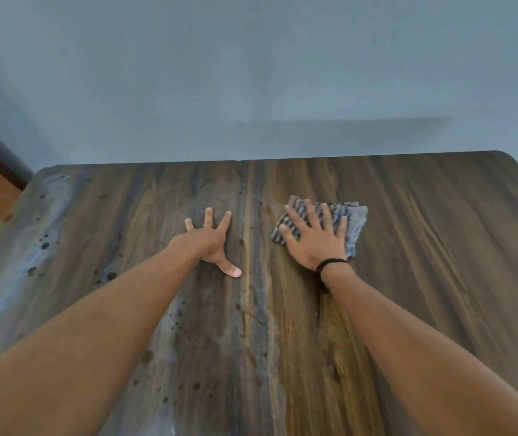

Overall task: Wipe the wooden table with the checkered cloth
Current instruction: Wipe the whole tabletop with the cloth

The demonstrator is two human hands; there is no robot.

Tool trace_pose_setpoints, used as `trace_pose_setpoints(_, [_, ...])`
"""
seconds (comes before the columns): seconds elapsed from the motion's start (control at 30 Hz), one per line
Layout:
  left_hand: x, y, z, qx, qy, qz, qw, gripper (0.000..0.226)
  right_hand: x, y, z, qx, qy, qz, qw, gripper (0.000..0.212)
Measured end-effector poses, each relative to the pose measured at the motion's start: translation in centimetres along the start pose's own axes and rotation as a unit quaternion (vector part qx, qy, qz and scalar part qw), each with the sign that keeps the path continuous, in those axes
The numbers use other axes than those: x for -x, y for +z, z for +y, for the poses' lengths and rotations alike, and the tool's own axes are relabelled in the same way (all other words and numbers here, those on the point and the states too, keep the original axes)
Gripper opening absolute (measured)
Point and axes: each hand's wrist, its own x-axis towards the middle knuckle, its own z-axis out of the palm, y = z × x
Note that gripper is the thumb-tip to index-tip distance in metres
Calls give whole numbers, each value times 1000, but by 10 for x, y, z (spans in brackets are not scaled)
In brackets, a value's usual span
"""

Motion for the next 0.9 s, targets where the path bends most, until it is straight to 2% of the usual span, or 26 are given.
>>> trace_pose_setpoints(0.1, [-6,-4,7,-38,-16,-24,999,159,13,15,1,29,-116,-7,993,62])
trace_pose_setpoints(0.13, [-7,-6,8,-46,-17,-24,999,160,9,11,8,28,-116,-16,993,62])
trace_pose_setpoints(0.23, [-11,-19,7,-49,-6,-18,999,158,-22,-3,-8,-8,3,5,1000,63])
trace_pose_setpoints(0.27, [-15,-25,8,-38,1,-15,999,156,-24,0,-21,-10,17,12,1000,64])
trace_pose_setpoints(0.33, [-23,-37,5,-22,8,-7,1000,154,-15,17,-33,18,-40,22,999,64])
trace_pose_setpoints(0.4, [-32,-49,3,-21,10,3,1000,152,-2,19,-12,20,-88,3,996,64])
trace_pose_setpoints(0.43, [-37,-55,1,-24,13,11,1000,152,-6,14,-2,13,-75,1,997,63])
trace_pose_setpoints(0.53, [-47,-70,-7,-20,17,22,999,152,-44,3,-14,-22,53,27,998,63])
trace_pose_setpoints(0.57, [-49,-74,-9,-13,17,18,1000,153,-51,5,-28,-12,58,25,998,63])
trace_pose_setpoints(0.67, [-55,-78,-9,-16,16,8,1000,153,-48,15,-31,31,-69,21,997,64])
trace_pose_setpoints(0.7, [-55,-79,-7,-19,16,7,1000,153,-48,10,-20,33,-87,10,996,64])
trace_pose_setpoints(0.83, [-56,-83,-4,-19,6,-4,1000,153,-88,-5,-29,-1,36,15,999,63])
trace_pose_setpoints(0.9, [-59,-81,-4,-18,8,-8,1000,155,-90,5,-46,32,-12,1,999,63])
